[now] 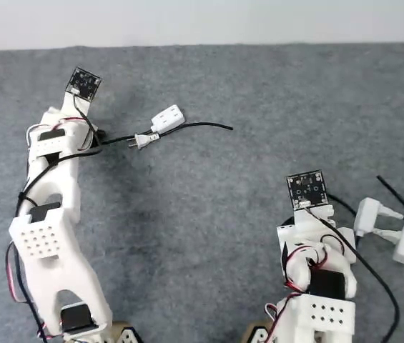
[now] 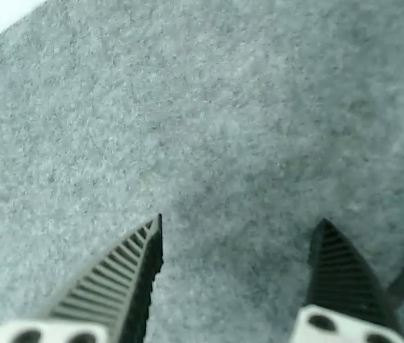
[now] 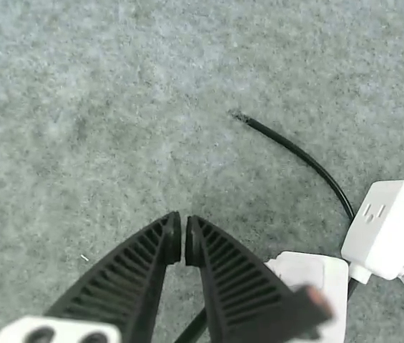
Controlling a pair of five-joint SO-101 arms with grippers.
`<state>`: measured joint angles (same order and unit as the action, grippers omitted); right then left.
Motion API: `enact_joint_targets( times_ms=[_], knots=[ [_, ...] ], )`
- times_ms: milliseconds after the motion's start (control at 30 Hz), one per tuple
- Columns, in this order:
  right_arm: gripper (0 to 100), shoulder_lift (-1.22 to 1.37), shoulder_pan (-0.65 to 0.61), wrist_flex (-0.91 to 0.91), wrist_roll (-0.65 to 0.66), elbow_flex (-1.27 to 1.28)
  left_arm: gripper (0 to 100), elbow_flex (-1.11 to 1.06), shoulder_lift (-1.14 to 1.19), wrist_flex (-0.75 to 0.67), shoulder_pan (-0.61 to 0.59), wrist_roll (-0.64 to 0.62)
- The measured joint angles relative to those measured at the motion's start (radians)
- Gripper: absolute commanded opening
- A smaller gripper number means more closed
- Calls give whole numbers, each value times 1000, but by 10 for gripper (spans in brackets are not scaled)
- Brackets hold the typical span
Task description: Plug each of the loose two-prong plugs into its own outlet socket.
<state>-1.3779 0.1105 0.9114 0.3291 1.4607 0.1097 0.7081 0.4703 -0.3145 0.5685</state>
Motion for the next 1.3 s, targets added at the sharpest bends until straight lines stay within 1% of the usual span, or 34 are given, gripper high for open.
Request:
enact_joint_targets(
  times_ms=[167, 233, 333, 500, 667, 733, 833, 967, 1033, 1100, 1200, 1300],
  knots=[
    [19, 0, 0, 0, 0, 5, 309, 3, 0, 8, -2, 3],
    [19, 0, 0, 0, 0, 5, 309, 8, 0, 44, 0, 14],
    [19, 0, 0, -2, 0, 11, 309, 37, -2, 140, 5, 61],
    [19, 0, 0, -2, 0, 11, 309, 25, -57, 292, 34, 80],
    [19, 0, 0, -2, 0, 11, 309, 20, -135, 540, 120, 91],
    [19, 0, 0, -2, 0, 11, 309, 15, -161, 608, 158, 91],
    [19, 0, 0, -2, 0, 11, 309, -17, -175, 632, 196, 91],
    [19, 0, 0, -2, 0, 11, 308, -18, -175, 612, 226, 91],
    [19, 0, 0, -2, 0, 11, 308, -18, -175, 555, 222, 54],
    [19, 0, 0, -2, 0, 11, 308, -17, -175, 483, 216, -28],
    [19, 0, 0, -2, 0, 11, 308, 8, -175, 377, 199, -206],
    [19, 0, 0, -2, 0, 11, 308, 26, -175, 307, 201, -410]
  ],
)
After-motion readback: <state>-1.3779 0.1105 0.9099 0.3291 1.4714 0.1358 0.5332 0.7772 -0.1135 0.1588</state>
